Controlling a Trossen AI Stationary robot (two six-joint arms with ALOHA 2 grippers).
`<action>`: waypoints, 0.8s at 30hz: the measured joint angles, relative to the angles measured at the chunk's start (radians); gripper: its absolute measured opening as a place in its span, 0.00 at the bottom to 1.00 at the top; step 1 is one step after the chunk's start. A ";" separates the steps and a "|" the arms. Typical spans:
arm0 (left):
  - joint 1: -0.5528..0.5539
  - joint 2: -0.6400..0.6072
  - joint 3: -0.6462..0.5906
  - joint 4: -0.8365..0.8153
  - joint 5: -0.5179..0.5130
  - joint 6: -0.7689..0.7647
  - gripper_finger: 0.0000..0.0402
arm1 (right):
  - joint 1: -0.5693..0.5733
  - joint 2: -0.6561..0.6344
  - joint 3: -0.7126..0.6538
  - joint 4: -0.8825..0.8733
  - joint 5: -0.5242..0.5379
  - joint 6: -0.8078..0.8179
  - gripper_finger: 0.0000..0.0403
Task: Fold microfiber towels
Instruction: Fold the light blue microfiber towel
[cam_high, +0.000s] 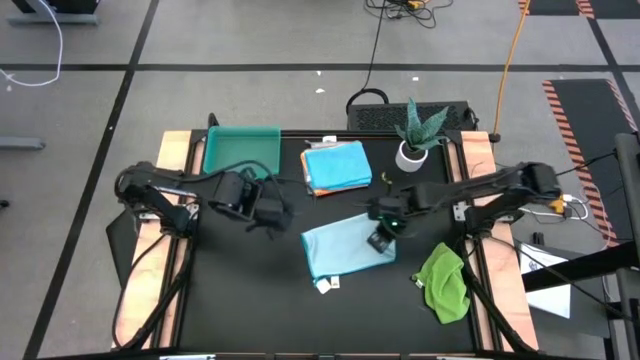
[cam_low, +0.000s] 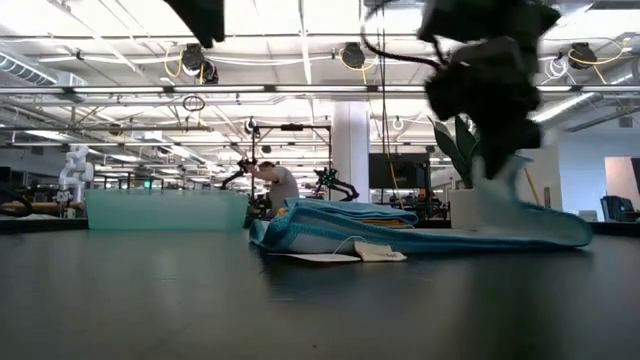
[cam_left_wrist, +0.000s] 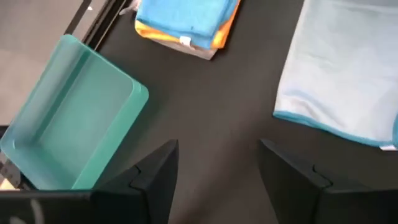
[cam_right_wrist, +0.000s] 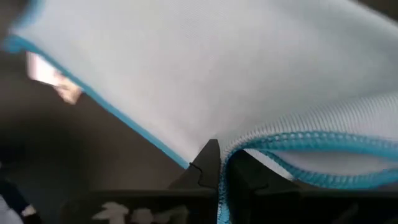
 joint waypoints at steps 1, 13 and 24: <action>-0.009 -0.001 0.000 -0.011 -0.001 -0.013 0.54 | -0.002 0.031 0.035 0.006 -0.005 -0.031 0.00; -0.100 0.001 0.000 -0.062 -0.035 -0.130 0.54 | -0.006 0.393 0.411 0.027 -0.145 -0.325 0.00; -0.104 0.001 0.000 -0.065 -0.044 -0.141 0.54 | 0.034 0.531 0.551 0.045 -0.292 -0.435 0.00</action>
